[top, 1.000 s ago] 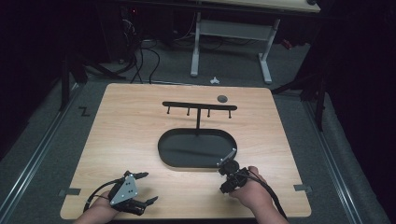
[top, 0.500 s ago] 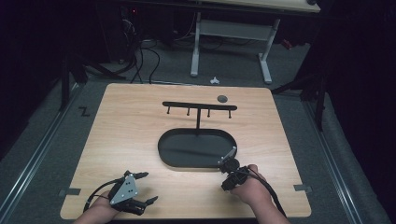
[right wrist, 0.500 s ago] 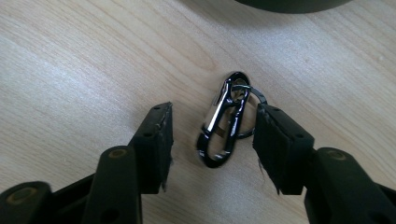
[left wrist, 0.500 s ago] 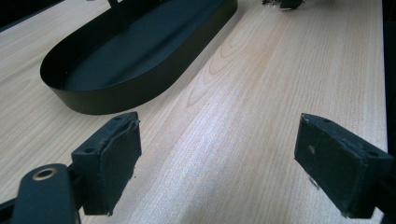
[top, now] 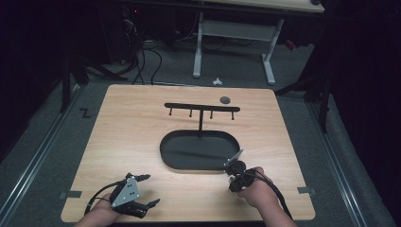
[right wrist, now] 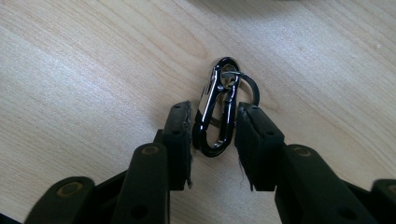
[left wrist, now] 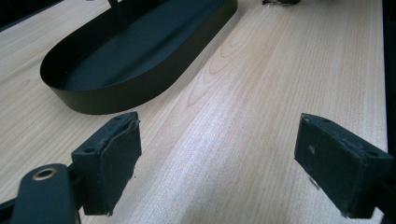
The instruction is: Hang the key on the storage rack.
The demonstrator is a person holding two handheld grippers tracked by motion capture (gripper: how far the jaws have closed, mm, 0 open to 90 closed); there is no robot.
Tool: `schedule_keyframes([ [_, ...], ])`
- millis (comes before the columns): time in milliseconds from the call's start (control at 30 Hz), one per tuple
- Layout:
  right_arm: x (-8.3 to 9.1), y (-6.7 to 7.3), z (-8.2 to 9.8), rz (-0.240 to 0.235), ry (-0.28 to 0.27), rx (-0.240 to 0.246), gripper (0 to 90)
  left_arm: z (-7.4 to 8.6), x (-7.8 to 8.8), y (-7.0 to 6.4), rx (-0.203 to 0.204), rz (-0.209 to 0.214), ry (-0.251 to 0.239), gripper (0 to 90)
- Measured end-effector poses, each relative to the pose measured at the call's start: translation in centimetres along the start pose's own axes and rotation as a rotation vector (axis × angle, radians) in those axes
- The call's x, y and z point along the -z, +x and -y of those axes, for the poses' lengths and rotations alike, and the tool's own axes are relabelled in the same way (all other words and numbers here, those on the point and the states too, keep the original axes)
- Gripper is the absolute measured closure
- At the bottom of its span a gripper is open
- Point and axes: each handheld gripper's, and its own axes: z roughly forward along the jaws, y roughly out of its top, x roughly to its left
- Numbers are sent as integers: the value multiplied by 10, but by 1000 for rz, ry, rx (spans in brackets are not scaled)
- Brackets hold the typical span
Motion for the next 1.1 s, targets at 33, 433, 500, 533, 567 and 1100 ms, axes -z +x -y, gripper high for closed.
schedule_keyframes([
  [33, 0, 0, 0, -2, -1, 2, 686, 0, 0, 0, 1, 0, 0, 151],
  [433, 0, 0, -3, -8, 4, 16, 707, 0, 0, 0, 5, 2, 0, 151],
  [500, 0, 1, -4, -7, 2, 20, 708, 0, 0, 1, 6, 2, 0, 152],
  [533, 0, 1, -4, -7, 3, 19, 708, 0, 0, 1, 6, 2, 0, 152],
  [567, 0, 1, -4, -4, 4, 17, 707, 0, 0, 1, 7, 2, 0, 152],
  [1100, 2, 3, -4, 38, 4, 13, 607, 0, 0, 1, 7, 2, 1, 151],
])
